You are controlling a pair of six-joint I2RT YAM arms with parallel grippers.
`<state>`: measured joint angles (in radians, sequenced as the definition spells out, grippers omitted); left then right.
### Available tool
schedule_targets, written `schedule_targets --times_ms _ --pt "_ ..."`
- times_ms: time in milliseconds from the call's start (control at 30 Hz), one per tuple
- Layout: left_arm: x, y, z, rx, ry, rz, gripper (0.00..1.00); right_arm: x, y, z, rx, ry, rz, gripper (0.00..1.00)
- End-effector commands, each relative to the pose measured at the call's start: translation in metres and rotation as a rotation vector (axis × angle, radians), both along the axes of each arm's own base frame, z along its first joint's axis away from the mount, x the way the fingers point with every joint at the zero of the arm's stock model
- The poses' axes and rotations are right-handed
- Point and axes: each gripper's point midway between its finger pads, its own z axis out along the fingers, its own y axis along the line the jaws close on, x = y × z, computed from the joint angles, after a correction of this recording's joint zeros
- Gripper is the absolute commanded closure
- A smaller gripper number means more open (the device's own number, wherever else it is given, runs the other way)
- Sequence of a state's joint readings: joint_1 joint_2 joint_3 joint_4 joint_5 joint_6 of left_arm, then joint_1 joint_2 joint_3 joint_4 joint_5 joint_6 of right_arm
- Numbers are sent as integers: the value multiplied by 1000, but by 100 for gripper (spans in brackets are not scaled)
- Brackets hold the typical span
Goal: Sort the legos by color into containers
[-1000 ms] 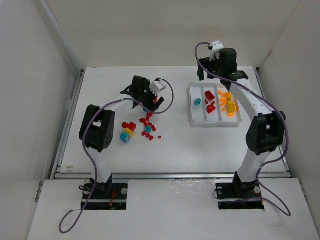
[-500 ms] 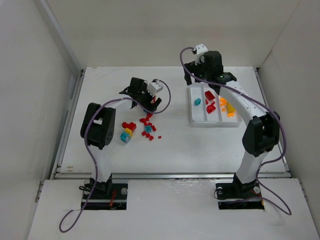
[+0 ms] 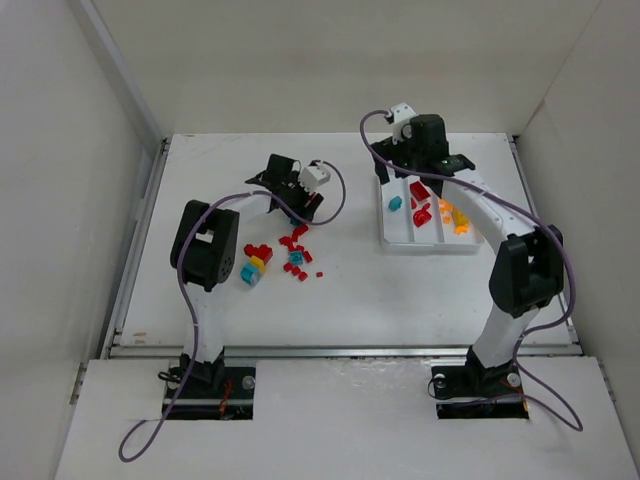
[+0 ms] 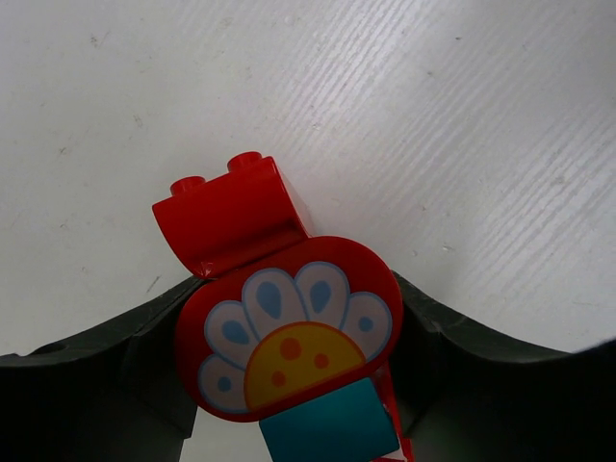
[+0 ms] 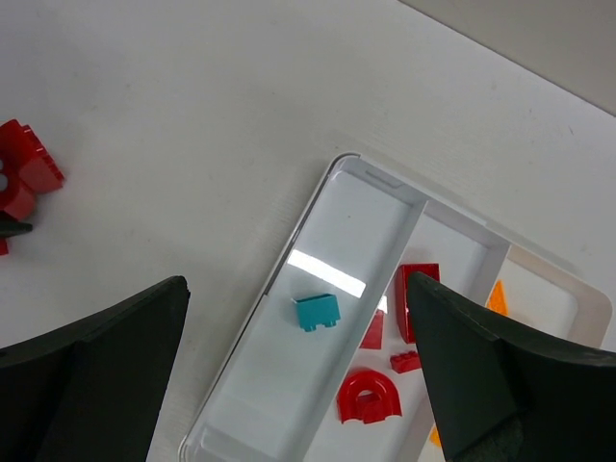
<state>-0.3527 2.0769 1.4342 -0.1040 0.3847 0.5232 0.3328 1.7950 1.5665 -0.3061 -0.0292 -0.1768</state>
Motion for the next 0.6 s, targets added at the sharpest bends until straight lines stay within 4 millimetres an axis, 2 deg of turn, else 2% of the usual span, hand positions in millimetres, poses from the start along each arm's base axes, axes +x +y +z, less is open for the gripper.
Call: schedule_targets --times_ms 0,33,67,100,167,200,233,267,300,333,367,400,433,467,500,567 --pt "4 -13 37 -29 -55 -55 94 3 -14 57 48 -147 -2 0" --pt "1 -21 49 -35 -75 -90 99 3 -20 62 41 -160 -7 0" --pt "-2 -28 57 -46 -93 -124 100 4 -21 71 45 -185 -15 0" --pt "-2 -30 68 -52 -114 -152 100 10 -38 86 38 -238 -60 0" --pt "-13 -47 105 -114 -191 -264 100 3 -47 119 12 -334 -51 0" --pt "-19 -51 133 -139 -269 -334 100 1 -58 147 -3 -419 -66 0" --pt "-26 -57 150 -173 -307 -393 100 3 -59 153 -31 -450 -56 0" --pt "-34 -63 163 -207 -350 -456 100 -4 -63 180 -59 -535 -46 0" --pt "-51 -74 181 -282 -384 -558 100 -6 -67 194 -51 -588 -70 0" --pt "-63 -77 198 -307 -444 -622 100 -9 -71 221 -22 -672 -100 0" --pt "-66 -82 215 -343 -494 -659 100 -17 -71 237 -6 -713 -74 0" --pt "-80 -89 221 -391 -496 -716 100 -21 -66 242 7 -727 -15 0" --pt "-84 -91 223 -410 -492 -735 100 -33 -36 242 51 -731 208 0" --pt "-87 -93 236 -431 -509 -752 100 -41 -38 249 75 -741 287 0" --pt "-93 -94 235 -447 -485 -768 100 -50 -28 247 103 -733 387 0" --pt "-109 -100 252 -484 -516 -860 100 -76 -2 243 145 -720 610 0"
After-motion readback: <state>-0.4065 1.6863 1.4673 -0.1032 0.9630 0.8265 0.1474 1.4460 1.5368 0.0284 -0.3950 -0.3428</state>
